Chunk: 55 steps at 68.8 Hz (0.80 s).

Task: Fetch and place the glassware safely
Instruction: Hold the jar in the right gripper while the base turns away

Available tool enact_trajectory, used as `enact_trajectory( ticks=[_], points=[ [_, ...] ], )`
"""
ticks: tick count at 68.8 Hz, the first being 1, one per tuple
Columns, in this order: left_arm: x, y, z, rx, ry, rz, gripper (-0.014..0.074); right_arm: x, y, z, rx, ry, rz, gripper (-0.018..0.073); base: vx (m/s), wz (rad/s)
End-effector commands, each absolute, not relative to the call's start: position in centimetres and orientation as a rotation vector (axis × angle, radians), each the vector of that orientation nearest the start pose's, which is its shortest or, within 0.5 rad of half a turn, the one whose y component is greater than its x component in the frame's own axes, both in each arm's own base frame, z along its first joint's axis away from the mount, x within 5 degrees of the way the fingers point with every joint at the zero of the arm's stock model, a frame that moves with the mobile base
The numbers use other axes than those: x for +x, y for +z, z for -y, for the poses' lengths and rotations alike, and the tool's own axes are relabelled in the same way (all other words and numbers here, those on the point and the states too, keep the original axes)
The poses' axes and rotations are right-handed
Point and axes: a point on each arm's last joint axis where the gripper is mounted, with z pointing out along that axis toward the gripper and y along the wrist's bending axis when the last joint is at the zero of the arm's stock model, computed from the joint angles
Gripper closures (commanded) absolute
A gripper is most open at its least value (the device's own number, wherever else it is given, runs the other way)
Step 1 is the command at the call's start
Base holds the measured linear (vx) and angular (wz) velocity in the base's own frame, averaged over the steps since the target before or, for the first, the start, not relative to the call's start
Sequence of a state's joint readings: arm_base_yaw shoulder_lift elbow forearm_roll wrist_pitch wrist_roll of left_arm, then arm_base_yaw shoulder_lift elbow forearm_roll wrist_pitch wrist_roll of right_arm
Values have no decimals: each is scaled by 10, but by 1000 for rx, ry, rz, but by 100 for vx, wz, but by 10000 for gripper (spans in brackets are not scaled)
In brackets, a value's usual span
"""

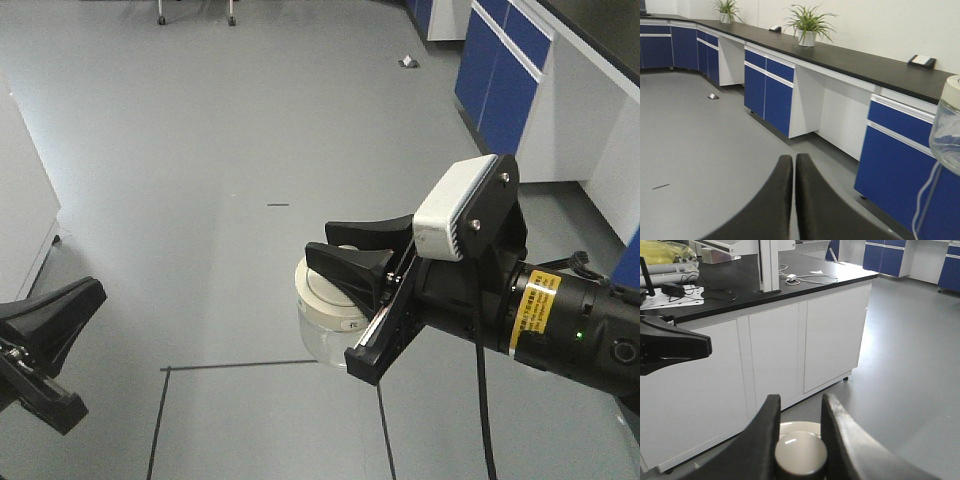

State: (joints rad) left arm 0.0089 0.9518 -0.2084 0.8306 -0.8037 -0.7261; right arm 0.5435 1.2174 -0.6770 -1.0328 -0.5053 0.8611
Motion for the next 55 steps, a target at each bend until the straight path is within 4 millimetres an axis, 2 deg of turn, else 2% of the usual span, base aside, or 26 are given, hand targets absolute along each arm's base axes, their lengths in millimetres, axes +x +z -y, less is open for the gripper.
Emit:
enact_trajectory(
  ticks=[1, 55],
  points=[
    [158, 250, 49, 345, -548, -1503, 594, 194, 319, -165, -841, 750, -1450, 563, 51, 11],
    [158, 250, 49, 346, -548, -1503, 594, 194, 319, -165, -841, 752, -1447, 563, 57, 16]
  ],
)
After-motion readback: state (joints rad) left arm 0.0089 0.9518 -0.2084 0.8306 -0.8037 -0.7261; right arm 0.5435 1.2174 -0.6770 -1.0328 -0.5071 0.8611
